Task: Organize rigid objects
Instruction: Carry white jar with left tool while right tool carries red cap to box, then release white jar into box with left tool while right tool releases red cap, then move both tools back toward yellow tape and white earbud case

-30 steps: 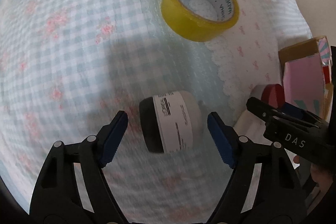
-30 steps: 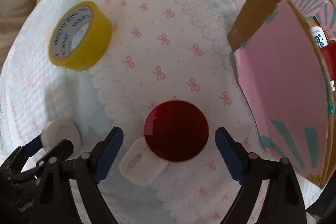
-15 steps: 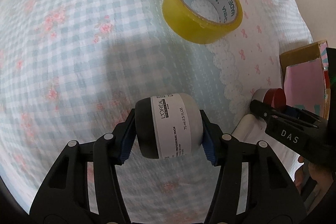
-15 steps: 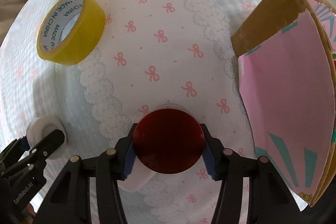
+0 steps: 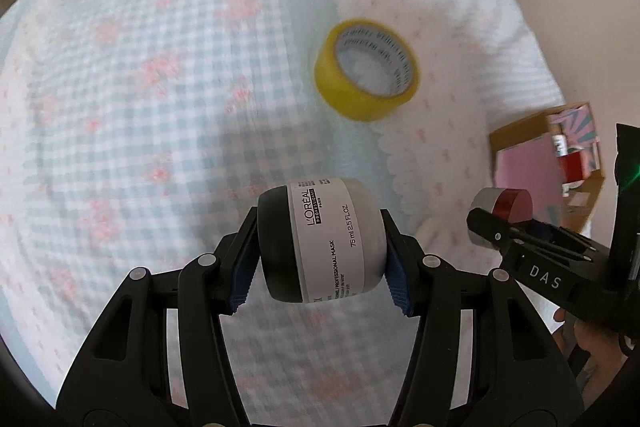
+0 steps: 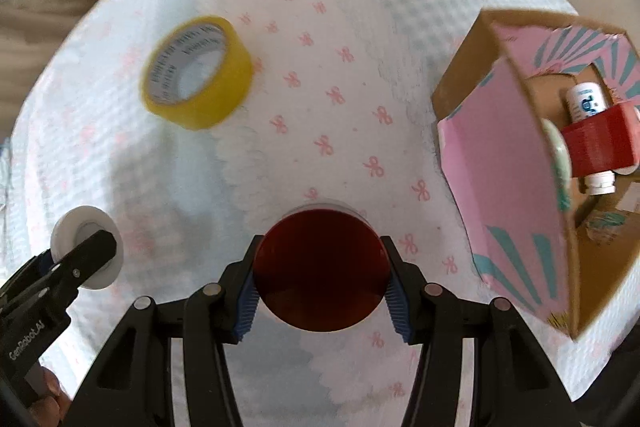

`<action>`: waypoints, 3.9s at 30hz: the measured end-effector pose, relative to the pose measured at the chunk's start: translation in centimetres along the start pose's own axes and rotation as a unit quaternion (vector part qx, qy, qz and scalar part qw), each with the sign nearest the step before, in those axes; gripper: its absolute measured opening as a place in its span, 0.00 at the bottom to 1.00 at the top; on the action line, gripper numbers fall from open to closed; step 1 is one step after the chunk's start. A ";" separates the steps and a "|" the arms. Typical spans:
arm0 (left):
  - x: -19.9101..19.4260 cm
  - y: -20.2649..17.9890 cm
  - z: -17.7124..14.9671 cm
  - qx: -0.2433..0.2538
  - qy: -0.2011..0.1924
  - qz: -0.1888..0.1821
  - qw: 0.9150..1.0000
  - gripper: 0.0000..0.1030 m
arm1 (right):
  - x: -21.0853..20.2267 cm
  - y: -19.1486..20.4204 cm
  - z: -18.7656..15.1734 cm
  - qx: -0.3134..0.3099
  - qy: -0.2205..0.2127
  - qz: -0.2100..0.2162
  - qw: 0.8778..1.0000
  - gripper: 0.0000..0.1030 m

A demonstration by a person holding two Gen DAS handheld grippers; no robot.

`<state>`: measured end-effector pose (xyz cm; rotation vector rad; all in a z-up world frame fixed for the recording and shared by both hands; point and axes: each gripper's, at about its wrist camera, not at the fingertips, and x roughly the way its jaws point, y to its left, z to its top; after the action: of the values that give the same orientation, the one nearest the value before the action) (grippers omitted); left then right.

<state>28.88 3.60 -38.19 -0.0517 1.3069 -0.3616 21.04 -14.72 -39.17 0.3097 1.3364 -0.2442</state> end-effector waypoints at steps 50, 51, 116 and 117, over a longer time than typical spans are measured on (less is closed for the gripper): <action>-3.4 -35.2 -4.0 -0.054 -0.039 0.004 0.998 0.50 | -18.4 -31.1 6.9 -0.069 -0.054 0.050 0.995 0.49; -2.7 -35.4 -3.8 -0.055 -0.034 0.006 0.998 0.50 | -17.9 -31.3 7.4 -0.071 -0.049 0.049 0.995 0.49; -6.7 -34.3 -4.3 -0.020 -0.054 0.061 0.996 1.00 | -16.0 -29.7 8.2 -0.106 -0.009 0.042 0.993 1.00; -7.6 -33.7 -4.5 -0.022 -0.061 0.061 0.996 1.00 | -16.7 -29.3 7.7 -0.113 -0.018 0.038 0.993 1.00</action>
<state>15.21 -25.23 -24.21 -0.0292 1.1909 -0.2220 14.23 -44.84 -23.67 0.1647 1.3000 -0.0342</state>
